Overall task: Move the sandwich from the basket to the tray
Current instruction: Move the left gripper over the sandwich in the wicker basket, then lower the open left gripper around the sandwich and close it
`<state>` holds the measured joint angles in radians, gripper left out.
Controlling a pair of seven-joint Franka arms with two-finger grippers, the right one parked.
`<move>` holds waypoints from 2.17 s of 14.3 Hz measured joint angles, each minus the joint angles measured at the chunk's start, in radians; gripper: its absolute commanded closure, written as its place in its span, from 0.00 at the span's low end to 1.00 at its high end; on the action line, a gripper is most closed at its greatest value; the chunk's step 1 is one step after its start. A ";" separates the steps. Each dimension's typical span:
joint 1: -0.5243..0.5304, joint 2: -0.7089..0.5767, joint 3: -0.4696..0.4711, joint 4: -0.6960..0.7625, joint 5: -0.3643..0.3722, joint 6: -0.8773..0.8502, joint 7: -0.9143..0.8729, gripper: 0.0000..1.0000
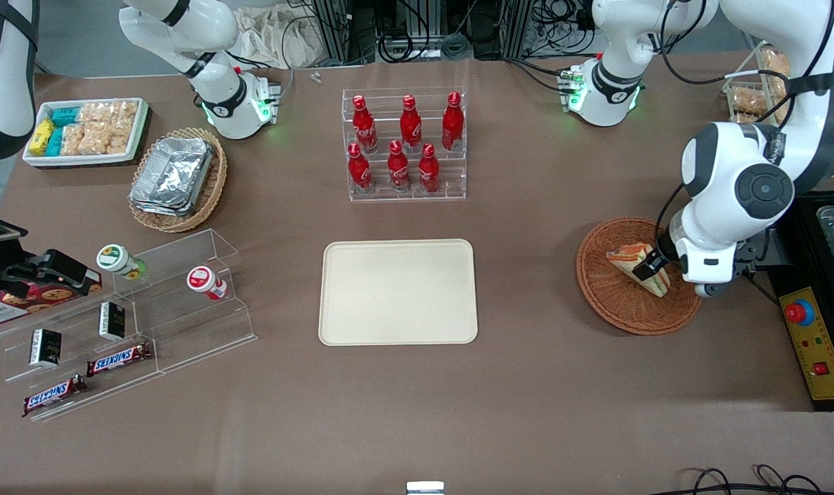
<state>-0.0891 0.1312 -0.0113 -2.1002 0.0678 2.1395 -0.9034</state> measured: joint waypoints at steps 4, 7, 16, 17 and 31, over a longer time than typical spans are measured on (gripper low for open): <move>0.040 0.006 0.006 -0.093 -0.004 0.116 -0.021 0.00; 0.049 0.017 0.006 -0.109 -0.010 0.129 -0.023 0.00; 0.052 0.105 0.006 -0.173 -0.014 0.299 -0.080 0.00; 0.052 0.111 0.006 -0.176 -0.014 0.310 -0.085 0.08; 0.044 0.080 -0.026 0.014 -0.017 0.081 -0.246 1.00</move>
<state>-0.0453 0.2110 -0.0373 -2.0864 0.0509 2.2210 -1.1496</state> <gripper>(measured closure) 0.806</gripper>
